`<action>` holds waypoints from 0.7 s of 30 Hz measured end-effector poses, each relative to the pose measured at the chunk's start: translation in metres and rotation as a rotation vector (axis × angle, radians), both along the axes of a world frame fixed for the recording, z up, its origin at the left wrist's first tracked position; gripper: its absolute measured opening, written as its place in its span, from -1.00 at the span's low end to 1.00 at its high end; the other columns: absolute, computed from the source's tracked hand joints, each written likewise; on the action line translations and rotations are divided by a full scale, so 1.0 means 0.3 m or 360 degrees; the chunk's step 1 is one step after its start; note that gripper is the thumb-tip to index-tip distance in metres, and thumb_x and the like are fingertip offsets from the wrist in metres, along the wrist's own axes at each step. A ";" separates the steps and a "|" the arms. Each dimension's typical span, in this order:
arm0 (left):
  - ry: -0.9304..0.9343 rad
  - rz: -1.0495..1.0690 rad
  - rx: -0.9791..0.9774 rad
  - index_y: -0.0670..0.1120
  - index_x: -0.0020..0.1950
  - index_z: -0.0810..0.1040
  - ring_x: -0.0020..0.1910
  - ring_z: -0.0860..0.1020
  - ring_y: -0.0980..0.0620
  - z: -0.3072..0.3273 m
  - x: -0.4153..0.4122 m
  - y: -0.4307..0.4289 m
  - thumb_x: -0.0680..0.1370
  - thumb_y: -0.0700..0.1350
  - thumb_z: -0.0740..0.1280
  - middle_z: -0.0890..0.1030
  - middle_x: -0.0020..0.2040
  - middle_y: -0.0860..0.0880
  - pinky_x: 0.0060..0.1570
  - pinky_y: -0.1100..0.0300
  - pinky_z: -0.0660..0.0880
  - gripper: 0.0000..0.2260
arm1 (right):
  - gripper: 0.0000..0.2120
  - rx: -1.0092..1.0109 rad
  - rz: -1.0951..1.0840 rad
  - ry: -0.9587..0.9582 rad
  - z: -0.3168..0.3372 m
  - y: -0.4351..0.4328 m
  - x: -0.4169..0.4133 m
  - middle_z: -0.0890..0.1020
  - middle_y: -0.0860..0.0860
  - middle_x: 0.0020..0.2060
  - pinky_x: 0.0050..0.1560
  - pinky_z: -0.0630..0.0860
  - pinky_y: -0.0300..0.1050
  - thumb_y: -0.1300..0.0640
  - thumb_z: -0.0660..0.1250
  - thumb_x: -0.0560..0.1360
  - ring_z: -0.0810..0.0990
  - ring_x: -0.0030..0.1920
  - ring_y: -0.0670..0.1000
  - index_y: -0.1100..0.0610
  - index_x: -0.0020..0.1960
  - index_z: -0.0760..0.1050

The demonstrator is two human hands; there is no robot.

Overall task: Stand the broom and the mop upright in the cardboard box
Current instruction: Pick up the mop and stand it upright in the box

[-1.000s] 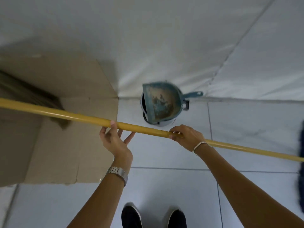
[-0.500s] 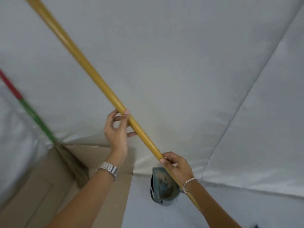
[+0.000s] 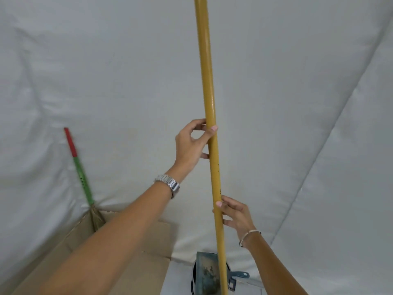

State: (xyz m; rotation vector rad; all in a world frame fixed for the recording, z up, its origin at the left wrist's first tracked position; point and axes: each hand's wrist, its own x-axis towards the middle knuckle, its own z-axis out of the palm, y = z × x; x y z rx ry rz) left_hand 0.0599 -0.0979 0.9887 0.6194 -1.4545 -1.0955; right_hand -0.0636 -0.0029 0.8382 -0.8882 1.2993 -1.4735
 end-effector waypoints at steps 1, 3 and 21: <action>-0.0015 -0.0016 -0.0028 -0.03 0.06 0.57 -0.15 0.66 -0.02 0.034 0.012 0.011 0.44 -0.05 0.44 0.56 -0.08 0.05 -0.52 0.09 0.59 -0.77 | -0.81 -0.0013 0.0040 -0.0011 0.026 0.003 0.012 0.68 0.07 -0.17 -0.24 0.63 -0.12 0.15 0.47 0.30 0.65 -0.10 0.10 0.04 -0.08 0.66; -0.0037 -0.0072 -0.0070 -0.01 0.05 0.57 -0.15 0.67 -0.02 0.098 0.036 0.025 0.44 -0.05 0.45 0.57 -0.10 0.08 -0.51 0.08 0.59 -0.79 | -0.72 -0.0038 0.0119 -0.0017 0.073 0.000 0.040 0.67 0.05 -0.16 -0.18 0.63 -0.07 0.10 0.48 0.26 0.64 -0.06 0.11 0.06 -0.03 0.64; -0.0202 0.0004 -0.0319 -0.18 0.19 0.56 -0.11 0.67 -0.12 0.406 0.613 -0.243 0.47 -0.13 0.41 0.56 -0.01 0.00 -0.44 -0.01 0.62 -0.69 | -0.79 -0.0289 0.0255 -0.0038 0.307 -0.424 0.628 0.67 -0.04 -0.20 -0.15 0.63 -0.04 0.23 0.43 0.36 0.65 -0.18 -0.09 0.10 -0.01 0.63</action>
